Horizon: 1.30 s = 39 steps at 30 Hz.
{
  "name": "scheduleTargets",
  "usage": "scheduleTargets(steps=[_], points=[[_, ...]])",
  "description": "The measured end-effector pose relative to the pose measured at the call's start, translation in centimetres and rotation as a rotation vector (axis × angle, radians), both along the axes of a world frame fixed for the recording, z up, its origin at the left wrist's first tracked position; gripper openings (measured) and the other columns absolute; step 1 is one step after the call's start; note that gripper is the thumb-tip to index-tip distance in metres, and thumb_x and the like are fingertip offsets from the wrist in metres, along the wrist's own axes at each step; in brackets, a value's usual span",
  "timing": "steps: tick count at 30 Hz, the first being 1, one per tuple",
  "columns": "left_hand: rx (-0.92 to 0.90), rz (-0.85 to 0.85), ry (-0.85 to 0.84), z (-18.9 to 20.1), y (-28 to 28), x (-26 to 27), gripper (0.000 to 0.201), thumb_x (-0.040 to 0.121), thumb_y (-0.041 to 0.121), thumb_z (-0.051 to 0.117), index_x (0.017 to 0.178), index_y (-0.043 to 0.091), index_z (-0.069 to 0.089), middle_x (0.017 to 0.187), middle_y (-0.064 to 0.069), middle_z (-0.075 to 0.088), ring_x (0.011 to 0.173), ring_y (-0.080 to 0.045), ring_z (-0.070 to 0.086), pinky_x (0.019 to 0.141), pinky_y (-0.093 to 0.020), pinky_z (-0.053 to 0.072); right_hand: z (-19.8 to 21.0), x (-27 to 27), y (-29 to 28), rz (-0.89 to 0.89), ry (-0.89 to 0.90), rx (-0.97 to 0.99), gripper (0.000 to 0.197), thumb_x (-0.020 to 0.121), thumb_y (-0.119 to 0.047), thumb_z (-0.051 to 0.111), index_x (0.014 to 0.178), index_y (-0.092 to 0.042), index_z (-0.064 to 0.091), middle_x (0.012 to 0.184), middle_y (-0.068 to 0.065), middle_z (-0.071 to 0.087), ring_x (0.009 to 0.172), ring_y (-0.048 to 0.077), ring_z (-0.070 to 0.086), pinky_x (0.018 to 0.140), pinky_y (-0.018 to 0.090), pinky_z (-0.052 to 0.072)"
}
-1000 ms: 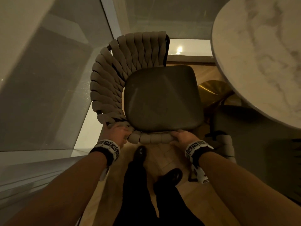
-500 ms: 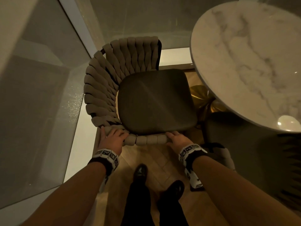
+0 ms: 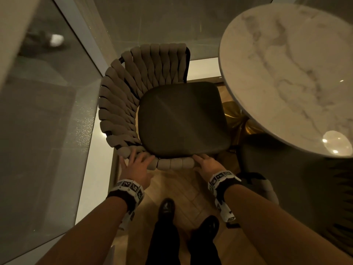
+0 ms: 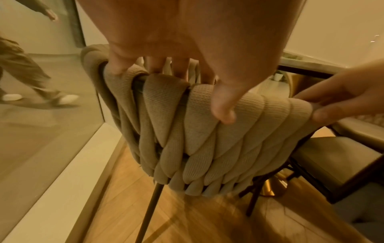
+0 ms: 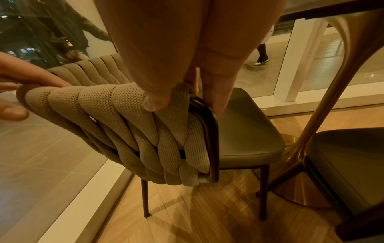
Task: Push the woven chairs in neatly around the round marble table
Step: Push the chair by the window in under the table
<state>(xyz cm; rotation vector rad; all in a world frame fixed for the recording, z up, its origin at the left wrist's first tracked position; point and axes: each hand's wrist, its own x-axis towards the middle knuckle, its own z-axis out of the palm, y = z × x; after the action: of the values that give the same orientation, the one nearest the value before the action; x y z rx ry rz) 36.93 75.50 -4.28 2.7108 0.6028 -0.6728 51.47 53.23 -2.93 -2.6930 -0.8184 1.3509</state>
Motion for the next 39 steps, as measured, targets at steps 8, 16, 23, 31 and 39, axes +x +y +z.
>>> scheduleTargets(steps=[8, 16, 23, 31, 39], points=[[-0.067, 0.057, 0.079, -0.2, -0.3, 2.1, 0.056, 0.091, 0.023, 0.056, 0.137, 0.049, 0.039, 0.15, 0.016, 0.039, 0.148, -0.029, 0.002, 0.111, -0.073, -0.001, 0.9, 1.3, -0.1, 0.034, 0.04, -0.003, 0.051, 0.098, -0.036, 0.045, 0.146, -0.027, 0.03, 0.149, 0.012, 0.034, 0.132, 0.033, 0.041, 0.109, 0.042, 0.037], [-0.02, 0.013, 0.091, 0.5, -1.4, 3.3, 0.049, 0.093, 0.032, 0.051, 0.137, 0.049, 0.038, 0.148, 0.015, 0.043, 0.146, -0.027, 0.013, 0.111, -0.067, 0.013, 1.0, 2.5, -1.0, 0.035, 0.049, -0.023, 0.05, 0.098, -0.036, 0.046, 0.145, -0.029, 0.03, 0.146, 0.012, 0.038, 0.129, 0.031, 0.043, 0.106, 0.041, 0.039], [-0.046, 0.018, 0.096, -0.6, -0.8, 4.3, 0.045, 0.091, 0.039, 0.054, 0.134, 0.049, 0.044, 0.146, 0.014, 0.045, 0.143, -0.026, 0.021, 0.11, -0.067, 0.016, 0.8, 3.0, -1.5, 0.022, 0.027, -0.017, 0.055, 0.099, -0.039, 0.042, 0.149, -0.034, 0.021, 0.152, 0.007, 0.029, 0.135, 0.031, 0.036, 0.108, 0.042, 0.035], [-0.032, 0.03, 0.091, -0.1, -1.5, 4.1, 0.048, 0.089, 0.042, 0.05, 0.136, 0.042, 0.04, 0.147, 0.01, 0.043, 0.143, -0.029, 0.018, 0.111, -0.066, 0.016, 1.8, 2.4, -2.0, -0.017, -0.025, -0.036, 0.052, 0.099, -0.045, 0.037, 0.148, -0.037, 0.02, 0.156, 0.002, 0.026, 0.138, 0.029, 0.031, 0.11, 0.046, 0.035], [-0.161, 0.054, -0.075, 4.6, -4.4, 5.6, 0.035, 0.092, 0.031, 0.045, 0.125, 0.027, 0.056, 0.125, -0.005, 0.057, 0.115, -0.027, 0.051, 0.099, -0.048, 0.045, 6.1, 1.0, -4.8, -0.2, -0.003, 0.029, 0.04, 0.1, -0.035, 0.038, 0.139, -0.029, 0.043, 0.137, 0.006, 0.049, 0.122, 0.026, 0.049, 0.102, 0.039, 0.042]])
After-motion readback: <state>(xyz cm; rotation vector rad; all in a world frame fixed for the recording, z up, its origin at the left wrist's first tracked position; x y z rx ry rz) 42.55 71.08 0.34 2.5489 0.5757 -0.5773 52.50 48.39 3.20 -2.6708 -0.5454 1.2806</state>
